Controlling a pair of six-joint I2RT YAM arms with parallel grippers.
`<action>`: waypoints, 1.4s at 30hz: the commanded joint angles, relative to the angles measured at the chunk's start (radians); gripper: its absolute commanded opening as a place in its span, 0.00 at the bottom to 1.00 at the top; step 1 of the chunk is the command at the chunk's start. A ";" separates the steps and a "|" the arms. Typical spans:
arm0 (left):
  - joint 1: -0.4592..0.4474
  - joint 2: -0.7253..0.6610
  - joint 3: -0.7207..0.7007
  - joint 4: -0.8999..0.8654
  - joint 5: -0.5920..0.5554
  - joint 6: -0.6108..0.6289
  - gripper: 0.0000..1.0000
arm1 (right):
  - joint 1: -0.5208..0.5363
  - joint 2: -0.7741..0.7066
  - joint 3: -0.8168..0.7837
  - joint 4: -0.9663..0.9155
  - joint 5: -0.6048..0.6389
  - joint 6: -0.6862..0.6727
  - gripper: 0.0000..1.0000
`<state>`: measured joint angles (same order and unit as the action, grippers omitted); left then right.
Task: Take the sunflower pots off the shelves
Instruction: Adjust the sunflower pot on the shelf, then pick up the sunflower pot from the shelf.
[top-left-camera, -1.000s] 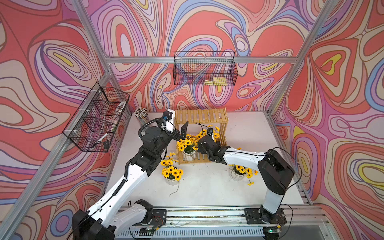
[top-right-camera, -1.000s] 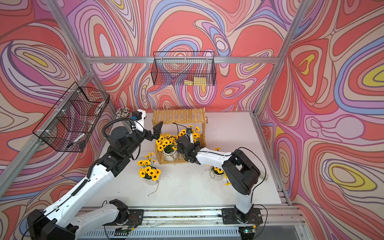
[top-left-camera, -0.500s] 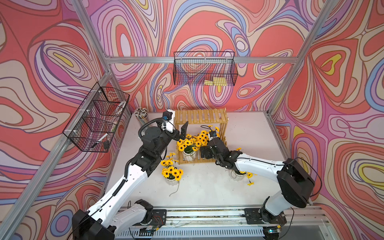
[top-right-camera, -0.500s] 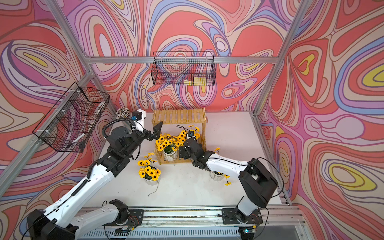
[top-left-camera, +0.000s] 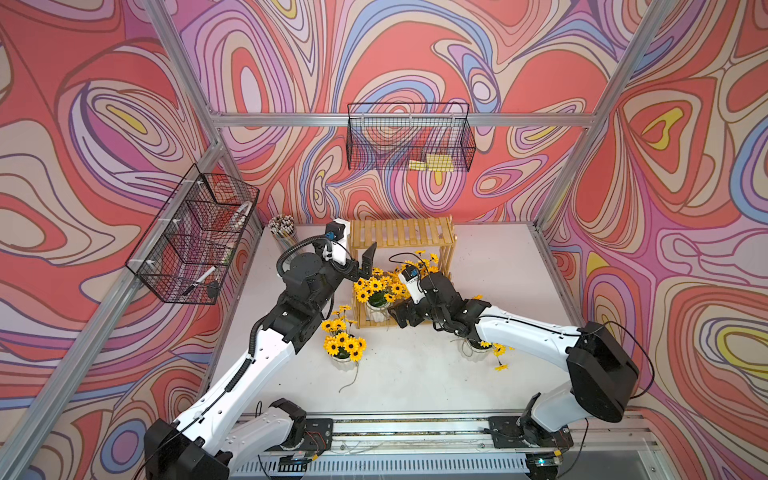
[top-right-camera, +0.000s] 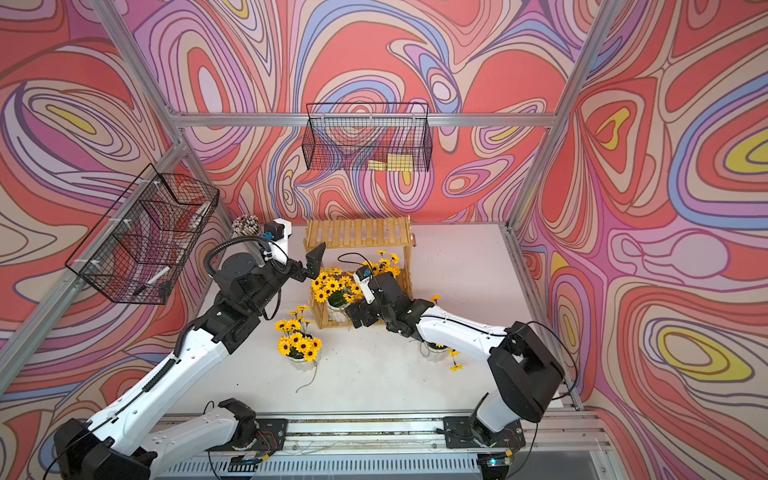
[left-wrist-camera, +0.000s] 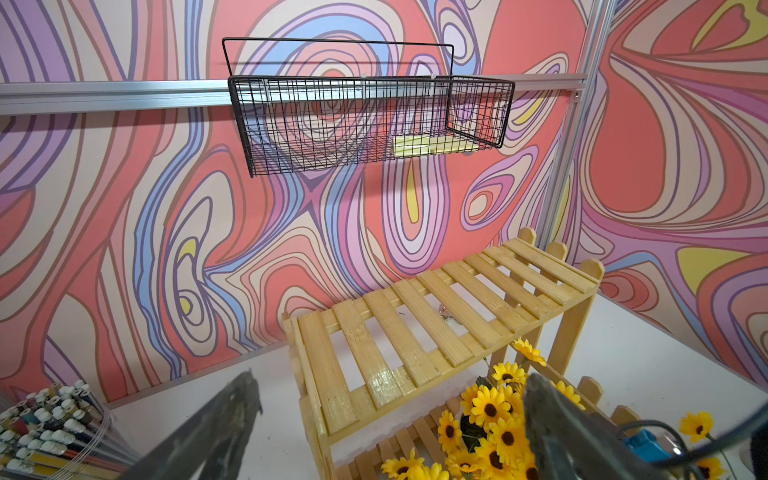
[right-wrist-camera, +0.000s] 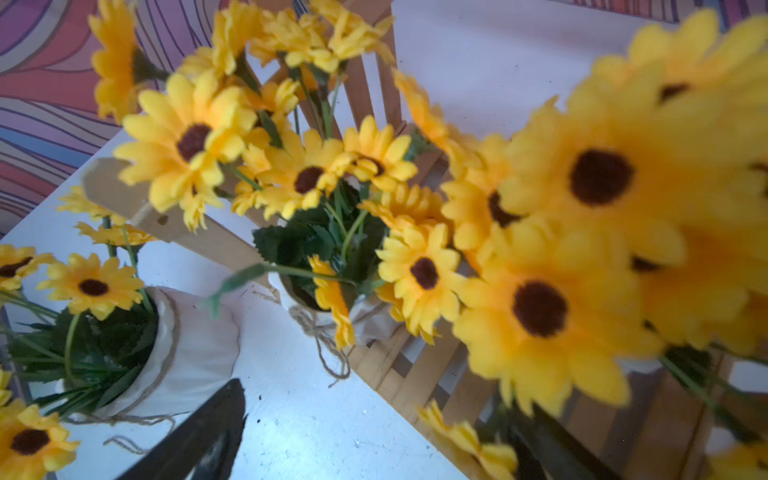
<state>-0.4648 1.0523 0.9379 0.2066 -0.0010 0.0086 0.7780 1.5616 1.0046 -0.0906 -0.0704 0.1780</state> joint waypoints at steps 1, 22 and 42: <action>0.005 -0.028 0.002 0.016 0.001 0.012 1.00 | -0.001 0.039 0.062 -0.051 -0.058 -0.033 0.94; 0.004 -0.049 -0.007 0.007 -0.002 0.016 1.00 | 0.042 0.138 0.195 -0.218 -0.093 -0.097 0.95; 0.005 -0.062 -0.011 0.006 -0.007 0.019 1.00 | 0.047 0.264 0.259 -0.144 -0.014 -0.037 0.95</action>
<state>-0.4648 1.0103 0.9371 0.2054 -0.0013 0.0151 0.8207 1.8145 1.2327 -0.2676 -0.1139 0.1284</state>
